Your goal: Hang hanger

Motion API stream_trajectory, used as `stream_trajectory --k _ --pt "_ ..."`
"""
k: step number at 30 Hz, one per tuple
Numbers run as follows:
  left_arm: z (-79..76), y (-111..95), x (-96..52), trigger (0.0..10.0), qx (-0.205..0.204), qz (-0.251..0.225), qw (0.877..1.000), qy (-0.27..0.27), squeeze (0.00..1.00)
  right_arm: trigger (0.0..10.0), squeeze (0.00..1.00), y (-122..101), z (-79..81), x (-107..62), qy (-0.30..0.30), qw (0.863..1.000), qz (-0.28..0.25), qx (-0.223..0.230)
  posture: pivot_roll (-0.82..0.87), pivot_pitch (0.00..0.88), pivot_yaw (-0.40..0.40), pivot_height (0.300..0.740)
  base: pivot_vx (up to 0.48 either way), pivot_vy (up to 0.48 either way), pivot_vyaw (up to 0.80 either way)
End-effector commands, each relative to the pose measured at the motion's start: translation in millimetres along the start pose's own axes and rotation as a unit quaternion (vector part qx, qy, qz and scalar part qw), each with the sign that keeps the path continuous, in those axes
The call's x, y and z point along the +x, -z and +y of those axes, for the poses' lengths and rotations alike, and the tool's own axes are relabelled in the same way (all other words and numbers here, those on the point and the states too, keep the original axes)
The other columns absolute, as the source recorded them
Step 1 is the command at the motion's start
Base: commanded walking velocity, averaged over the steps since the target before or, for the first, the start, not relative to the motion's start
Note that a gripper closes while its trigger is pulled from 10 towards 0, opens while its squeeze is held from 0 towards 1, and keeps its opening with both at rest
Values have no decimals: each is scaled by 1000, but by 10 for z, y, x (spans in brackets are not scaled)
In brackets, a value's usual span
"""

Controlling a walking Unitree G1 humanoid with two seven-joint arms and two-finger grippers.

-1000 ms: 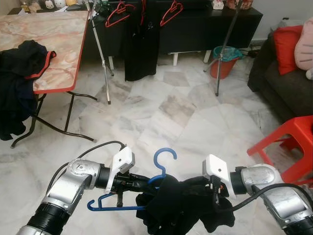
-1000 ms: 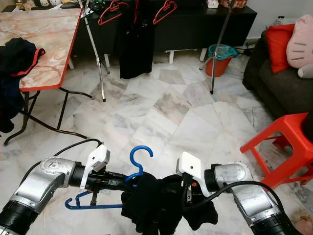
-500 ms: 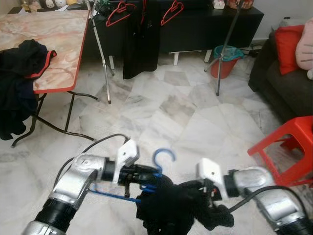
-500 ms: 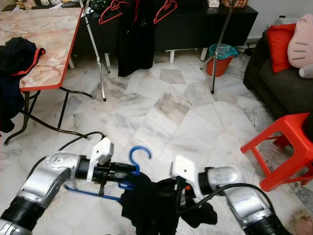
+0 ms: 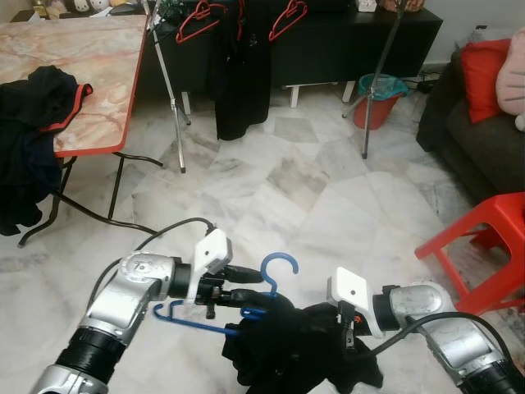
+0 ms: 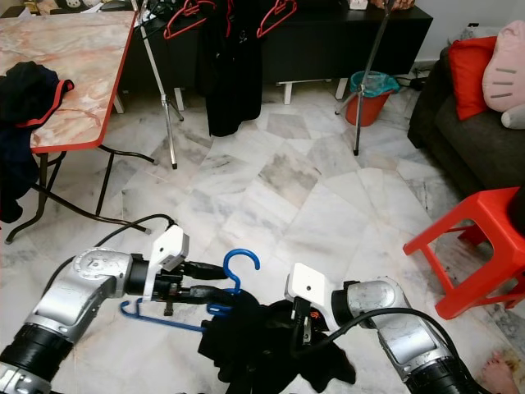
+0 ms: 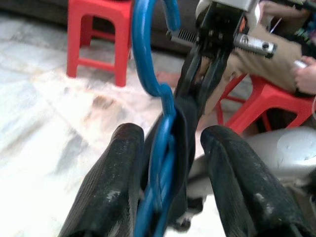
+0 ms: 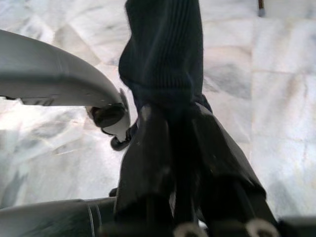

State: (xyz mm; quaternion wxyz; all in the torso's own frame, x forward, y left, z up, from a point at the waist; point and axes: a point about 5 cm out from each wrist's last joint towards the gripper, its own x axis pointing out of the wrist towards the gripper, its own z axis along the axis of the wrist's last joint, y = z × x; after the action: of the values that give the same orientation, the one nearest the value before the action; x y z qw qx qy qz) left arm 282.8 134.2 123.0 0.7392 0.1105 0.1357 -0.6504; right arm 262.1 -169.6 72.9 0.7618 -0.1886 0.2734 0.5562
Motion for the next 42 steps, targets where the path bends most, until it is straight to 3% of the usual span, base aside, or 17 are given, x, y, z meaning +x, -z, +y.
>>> stream_trajectory --k 1,6,7,8,13,17,18,22,24,25,26,28,31,34,36,38,42 --pt "18 -13 -26 10000 18 16 1000 1 1000 0 0 -10 -82 -5 29 999 15 -15 -191 94 -12 740 0 0 0" --pt "69 20 -108 10000 22 31 999 -22 1000 0 0 72 -175 -13 68 997 43 -10 -191 91 -11 740 0 0 0" --pt "127 46 -165 10000 26 41 997 -56 549 0 0 110 -208 -35 84 995 54 -9 -191 91 -11 740 0 0 0" --pt "164 71 -204 10000 25 46 996 -79 0 0 0 131 -228 -52 94 994 60 -10 -190 94 -10 740 0 0 0" --pt "327 154 -377 10000 17 47 979 -196 0 0 0 179 -335 -115 142 988 67 -7 -191 97 -9 740 0 0 0" --pt "474 263 -531 10000 7 50 941 -336 0 0 0 164 -450 -179 183 981 66 1 -186 108 -13 740 0 0 0" --pt "509 312 -585 10000 -17 40 921 -387 0 0 0 154 -498 -200 200 977 69 0 -186 108 -13 740 0 0 0" --pt "508 394 -682 10000 -57 -2 881 -469 0 0 0 91 -603 -242 237 970 61 2 -185 114 -15 740 0 0 0" --pt "505 427 -708 10000 -58 -6 869 -492 0 0 0 65 -627 -244 245 968 55 2 -186 115 -15 740 0 0 0" --pt "505 511 -736 10000 -79 -7 848 -525 0 0 0 31 -663 -248 259 965 49 3 -185 115 -15 740 0 0 0" --pt "501 568 -741 10000 -95 -8 837 -539 0 0 0 15 -684 -249 269 962 46 6 -182 117 -15 740 0 0 0" --pt "497 626 -742 10000 -110 -9 825 -554 0 0 0 2 -707 -248 279 959 43 10 -182 117 -15 740 0 0 0" --pt "390 958 -620 10000 -171 45 806 -564 0 0 0 -160 -745 -190 290 957 10 1 -184 117 -11 740 0 0 0" --pt "267 1157 -435 10000 -216 60 812 -538 0 0 0 -279 -752 -150 282 959 -6 -19 -186 117 -10 740 0 0 0" --pt "241 1197 -399 10000 -228 63 812 -534 0 0 0 -298 -747 -141 277 961 -8 -23 -184 116 -11 740 0 0 0" --pt "153 1306 -260 10000 -252 82 820 -508 0 0 0 -376 -698 -103 240 970 -29 -33 -184 117 -12 740 0 0 0" --pt "120 1330 -125 10000 -284 56 822 -491 0 0 0 -464 -573 -87 169 982 -63 -57 -184 117 -13 740 0 0 0"
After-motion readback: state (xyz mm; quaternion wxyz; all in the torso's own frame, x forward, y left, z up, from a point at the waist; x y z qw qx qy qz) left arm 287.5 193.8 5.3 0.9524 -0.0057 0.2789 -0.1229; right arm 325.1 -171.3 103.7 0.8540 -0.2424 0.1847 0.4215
